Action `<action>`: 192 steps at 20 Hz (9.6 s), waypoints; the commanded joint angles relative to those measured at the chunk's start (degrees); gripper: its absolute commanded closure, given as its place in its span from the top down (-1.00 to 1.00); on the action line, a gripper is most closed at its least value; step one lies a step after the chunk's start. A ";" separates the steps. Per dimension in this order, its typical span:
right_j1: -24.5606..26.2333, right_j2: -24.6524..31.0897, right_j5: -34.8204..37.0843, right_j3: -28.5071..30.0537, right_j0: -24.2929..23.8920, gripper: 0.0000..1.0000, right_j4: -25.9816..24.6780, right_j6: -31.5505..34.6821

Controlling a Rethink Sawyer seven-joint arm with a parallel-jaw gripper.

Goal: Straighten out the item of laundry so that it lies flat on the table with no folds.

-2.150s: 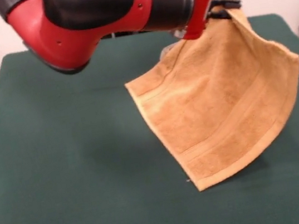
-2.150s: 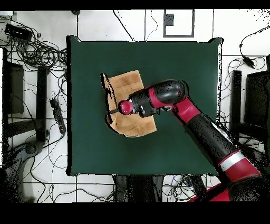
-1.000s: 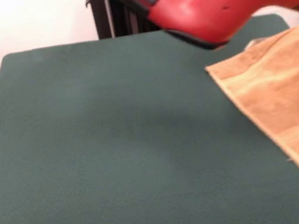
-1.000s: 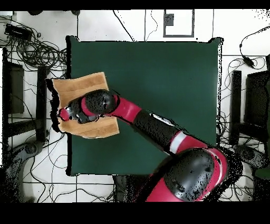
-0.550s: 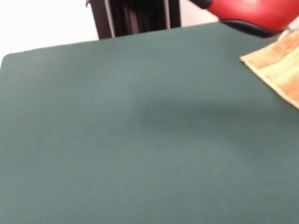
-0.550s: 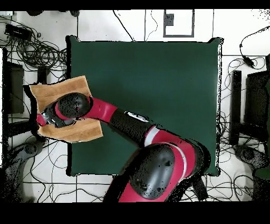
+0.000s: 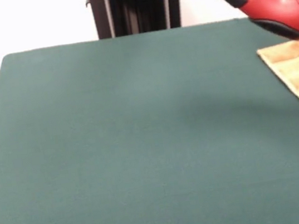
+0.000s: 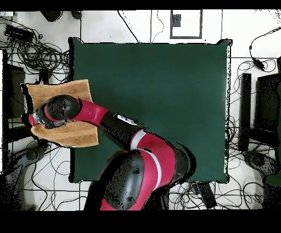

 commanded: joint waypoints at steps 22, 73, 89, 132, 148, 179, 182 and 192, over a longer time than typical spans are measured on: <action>-2.60 -5.31 -2.67 -18.09 9.50 -1.00 14.17 25.08; -4.07 -10.93 9.69 2.47 -14.43 -1.00 -14.49 7.46; -10.75 -20.80 8.65 -1.06 -14.14 -1.00 -25.61 12.95; -8.23 -9.95 0.01 -3.23 -49.14 -1.00 -49.02 -18.25; -1.44 -9.86 -1.13 -8.54 -48.81 1.00 -53.78 -19.08; -11.41 -7.42 22.20 -8.89 -45.22 1.00 -46.96 -17.97; -11.49 -7.65 21.58 -8.89 -43.98 1.00 -46.78 -14.92; -9.81 -9.06 11.81 -9.87 -36.97 1.00 -46.49 -1.58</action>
